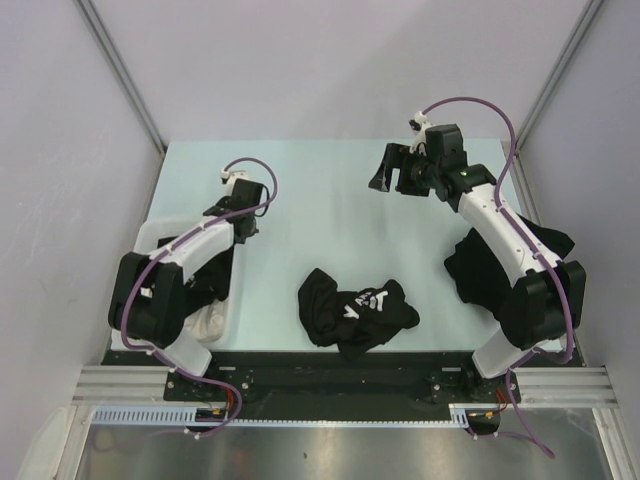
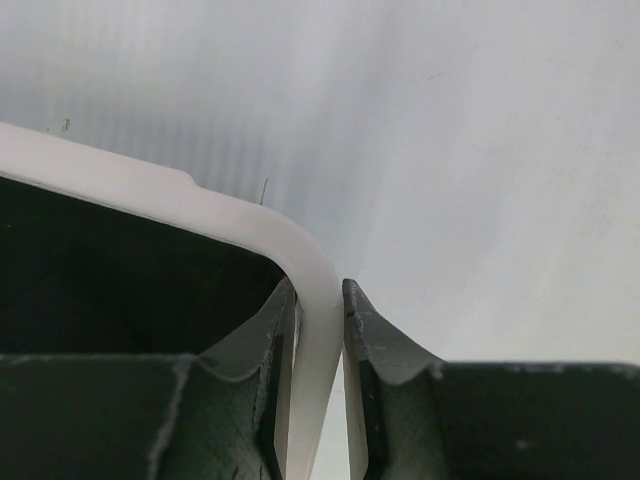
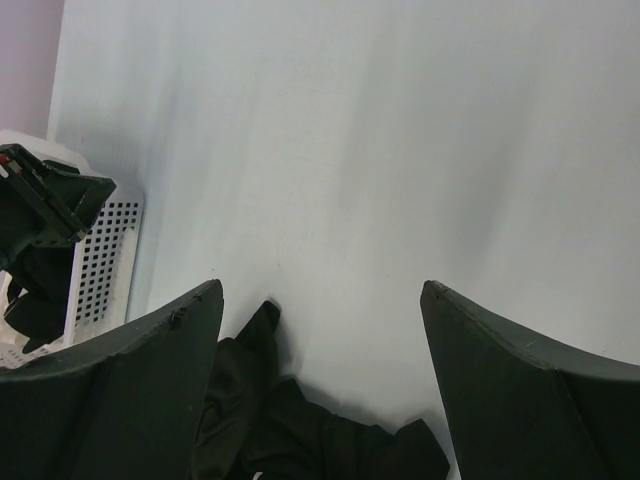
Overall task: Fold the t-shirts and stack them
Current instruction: Flatten the tshirt out
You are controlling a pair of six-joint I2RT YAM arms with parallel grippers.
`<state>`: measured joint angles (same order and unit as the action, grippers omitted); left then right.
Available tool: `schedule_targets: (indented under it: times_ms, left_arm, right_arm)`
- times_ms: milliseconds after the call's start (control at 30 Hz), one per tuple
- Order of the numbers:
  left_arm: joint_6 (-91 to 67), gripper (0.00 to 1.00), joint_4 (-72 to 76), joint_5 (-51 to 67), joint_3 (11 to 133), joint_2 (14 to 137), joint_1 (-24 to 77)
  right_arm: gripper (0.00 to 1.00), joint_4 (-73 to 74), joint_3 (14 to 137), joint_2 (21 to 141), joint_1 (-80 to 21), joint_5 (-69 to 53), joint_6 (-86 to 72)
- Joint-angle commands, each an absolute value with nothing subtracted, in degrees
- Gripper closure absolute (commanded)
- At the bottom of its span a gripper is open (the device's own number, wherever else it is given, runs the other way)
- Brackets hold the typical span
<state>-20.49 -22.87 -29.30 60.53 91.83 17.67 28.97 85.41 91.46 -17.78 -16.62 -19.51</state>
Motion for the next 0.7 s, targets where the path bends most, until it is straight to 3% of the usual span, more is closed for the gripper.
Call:
schedule_targets:
  times_ms: [0,667]
  left_arm:
    - [-20.21,1.00,-41.31,-32.08,55.37,91.58,15.38]
    - [-23.20,1.00,-43.51,-32.44,54.05,90.35,12.30]
  right_arm:
    - [0.14,27.25,85.34,89.82,-17.58,-17.40,-19.95]
    - [0.14,26.72,85.08,90.00,-17.58,-18.11,-20.48]
